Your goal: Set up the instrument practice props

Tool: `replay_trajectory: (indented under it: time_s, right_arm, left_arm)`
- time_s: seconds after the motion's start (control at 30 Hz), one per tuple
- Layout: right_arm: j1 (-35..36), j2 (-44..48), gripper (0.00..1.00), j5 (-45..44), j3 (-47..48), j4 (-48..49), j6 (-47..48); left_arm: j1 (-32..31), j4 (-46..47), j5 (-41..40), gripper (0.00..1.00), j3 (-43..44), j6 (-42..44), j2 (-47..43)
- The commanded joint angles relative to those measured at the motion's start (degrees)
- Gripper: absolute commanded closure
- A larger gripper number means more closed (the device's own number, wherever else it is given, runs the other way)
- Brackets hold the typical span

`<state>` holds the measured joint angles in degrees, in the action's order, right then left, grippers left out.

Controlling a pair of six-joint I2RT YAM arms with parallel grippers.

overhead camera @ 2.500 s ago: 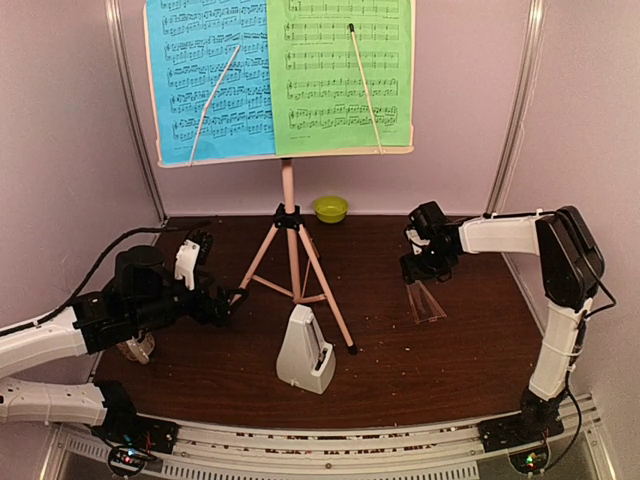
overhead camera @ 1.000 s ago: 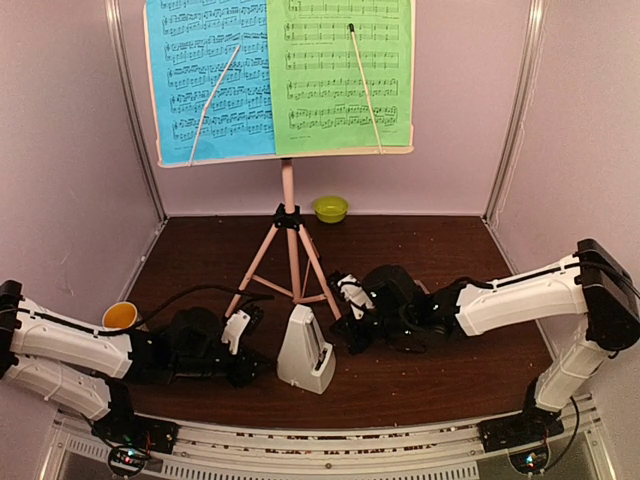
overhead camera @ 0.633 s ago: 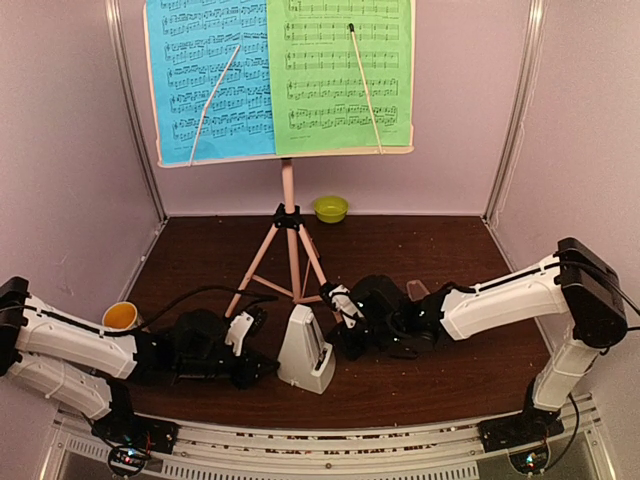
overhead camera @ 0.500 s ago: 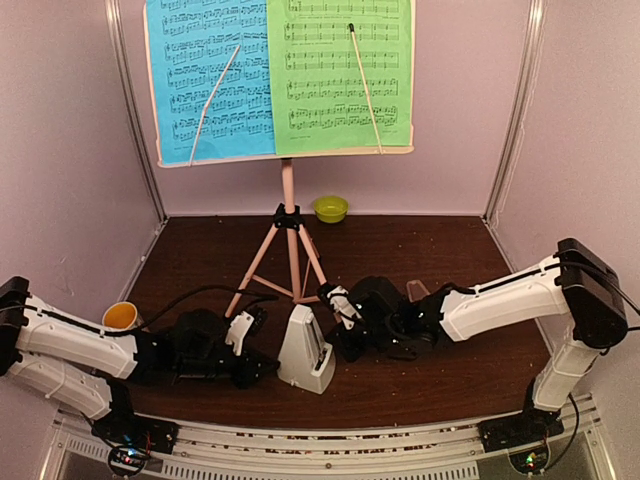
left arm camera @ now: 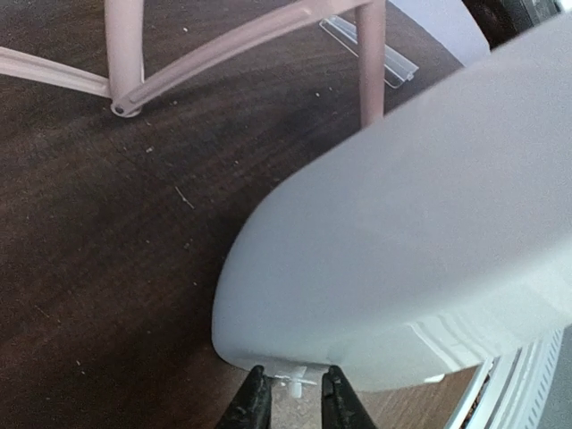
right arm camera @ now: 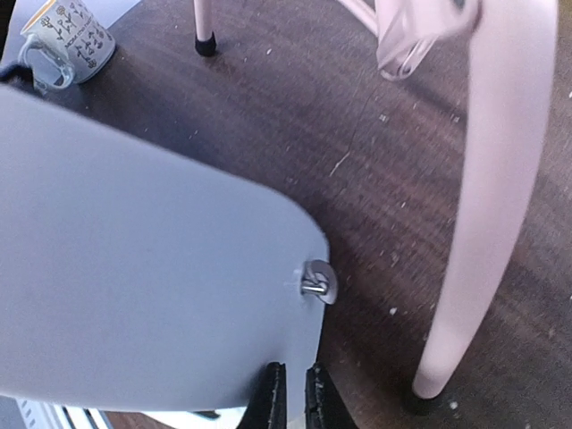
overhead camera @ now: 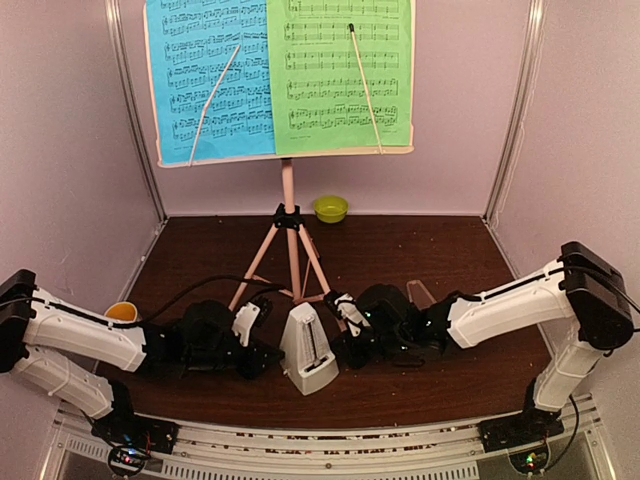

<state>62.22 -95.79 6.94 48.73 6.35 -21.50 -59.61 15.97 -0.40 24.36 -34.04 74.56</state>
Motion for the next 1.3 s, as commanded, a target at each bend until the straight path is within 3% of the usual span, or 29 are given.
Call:
replay_trajectory:
  time_s: [0.0,0.27,0.5,0.7,0.9,1.27]
  right_arm:
    - [2.27,1.26,0.89,4.77,-1.38,4.00,-4.11]
    - [4.12,5.15,0.84,3.10,-4.05,5.73,-6.13]
    - [4.47,12.07,0.48,-0.03,-10.58,13.51,-8.65]
    - [7.24,12.72,0.21,-4.05,-7.08,14.58,-5.63]
    - [9.86,9.43,0.20,-9.61,-0.17,13.08,-3.59]
    - [10.54,4.63,0.33,-14.14,4.04,9.94,-3.75]
  left_arm:
    - [2.33,0.67,-2.02,0.77,2.07,1.54,-1.06]
    - [4.07,-1.80,-1.67,0.72,1.48,4.54,-4.80]
    - [4.15,-1.21,-0.92,0.67,0.75,4.95,-5.49]
    - [4.16,-0.24,-0.04,0.66,1.01,4.82,-3.84]
    - [4.16,0.93,0.35,0.66,0.86,4.68,-2.99]
    - [4.16,1.02,0.22,0.66,0.89,5.09,-2.93]
